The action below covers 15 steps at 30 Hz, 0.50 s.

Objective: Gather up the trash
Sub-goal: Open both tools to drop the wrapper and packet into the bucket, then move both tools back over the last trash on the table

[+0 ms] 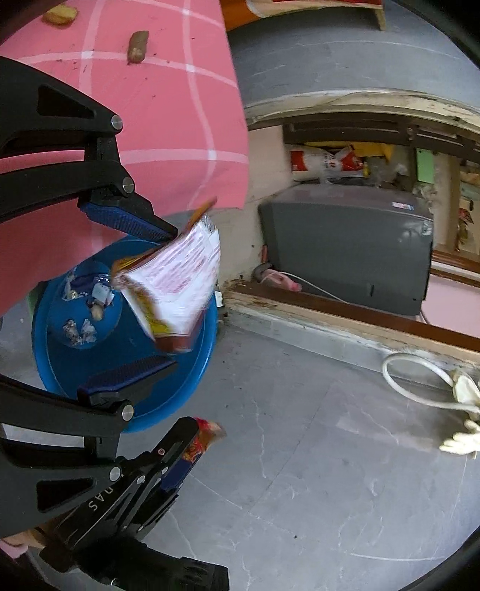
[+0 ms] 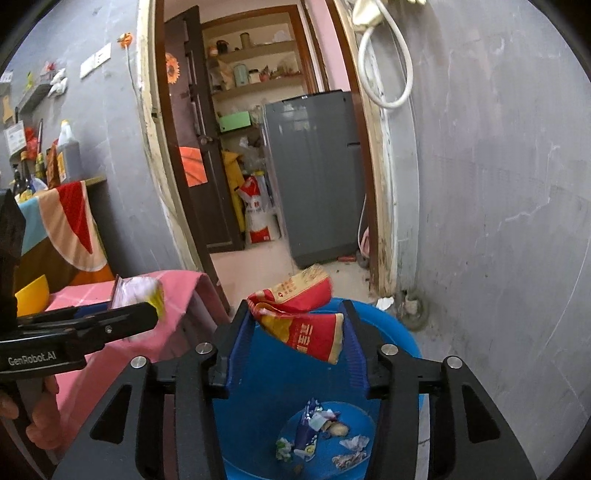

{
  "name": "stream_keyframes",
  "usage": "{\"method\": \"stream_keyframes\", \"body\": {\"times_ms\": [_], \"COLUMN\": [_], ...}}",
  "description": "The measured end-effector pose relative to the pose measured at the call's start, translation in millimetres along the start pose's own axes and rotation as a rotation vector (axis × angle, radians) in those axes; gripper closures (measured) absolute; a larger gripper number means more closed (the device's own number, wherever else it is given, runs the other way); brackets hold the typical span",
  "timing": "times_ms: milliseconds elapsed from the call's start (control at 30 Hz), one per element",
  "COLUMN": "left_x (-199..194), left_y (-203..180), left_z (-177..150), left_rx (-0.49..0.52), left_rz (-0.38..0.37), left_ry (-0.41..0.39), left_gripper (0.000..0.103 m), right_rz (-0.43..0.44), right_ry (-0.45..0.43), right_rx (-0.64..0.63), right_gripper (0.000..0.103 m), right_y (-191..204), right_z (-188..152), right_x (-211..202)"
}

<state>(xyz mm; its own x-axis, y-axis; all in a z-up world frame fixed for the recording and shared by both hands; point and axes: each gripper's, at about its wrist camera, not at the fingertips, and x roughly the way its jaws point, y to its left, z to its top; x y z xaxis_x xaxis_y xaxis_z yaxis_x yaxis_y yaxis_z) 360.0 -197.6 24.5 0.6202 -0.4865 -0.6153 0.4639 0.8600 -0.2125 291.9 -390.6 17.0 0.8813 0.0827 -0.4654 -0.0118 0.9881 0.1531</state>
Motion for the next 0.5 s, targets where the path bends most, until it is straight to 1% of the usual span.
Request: {"method": "stream_keyframes", "body": {"times_ms": [67, 133, 200, 267, 300, 367, 400, 467, 500], "left_x": [1.5, 2.5, -0.1, -6.7, -10.7, -18.7, -25.7, -37.4, -42.1], "left_y": [1.8, 3.8, 5.5, 6.8, 7.1, 8.8, 10.7, 14.4, 16.5], "left_z": [-1.0, -1.6, -3.3, -4.3, -4.7, -5.8, -6.5, -5.8, -4.8], "left_rx": [-0.013, -0.021, -0.029, -0.036, -0.038, -0.039, -0.041, -0.042, -0.043], "left_rz": [-0.002, -0.002, 0.0, 0.005, 0.01, 0.021, 0.028, 0.036, 0.041], "left_ry": [0.01, 0.014, 0.003, -0.014, -0.026, -0.055, -0.083, -0.124, -0.138], "left_gripper": [0.045, 0.042, 0.04, 0.04, 0.039, 0.033, 0.031, 0.031, 0.03], "right_rz": [0.001, 0.004, 0.003, 0.002, 0.0, -0.002, -0.002, -0.001, -0.001], "right_ry": [0.007, 0.01, 0.002, -0.013, -0.023, -0.047, -0.059, -0.086, -0.102], "right_rx": [0.007, 0.012, 0.014, 0.014, 0.012, 0.007, 0.005, -0.002, -0.006], "right_gripper": [0.055, 0.054, 0.053, 0.05, 0.049, 0.044, 0.043, 0.036, 0.035], "right_y": [-0.4, -0.6, -0.4, 0.6, 1.9, 4.8, 6.4, 10.4, 12.9], "right_z": [-0.1, -0.8, -0.6, 0.4, 1.3, 4.7, 6.7, 11.6, 14.0], "right_x": [1.7, 1.5, -1.3, -5.5, -8.3, -14.0, -16.5, -22.3, -26.0]}}
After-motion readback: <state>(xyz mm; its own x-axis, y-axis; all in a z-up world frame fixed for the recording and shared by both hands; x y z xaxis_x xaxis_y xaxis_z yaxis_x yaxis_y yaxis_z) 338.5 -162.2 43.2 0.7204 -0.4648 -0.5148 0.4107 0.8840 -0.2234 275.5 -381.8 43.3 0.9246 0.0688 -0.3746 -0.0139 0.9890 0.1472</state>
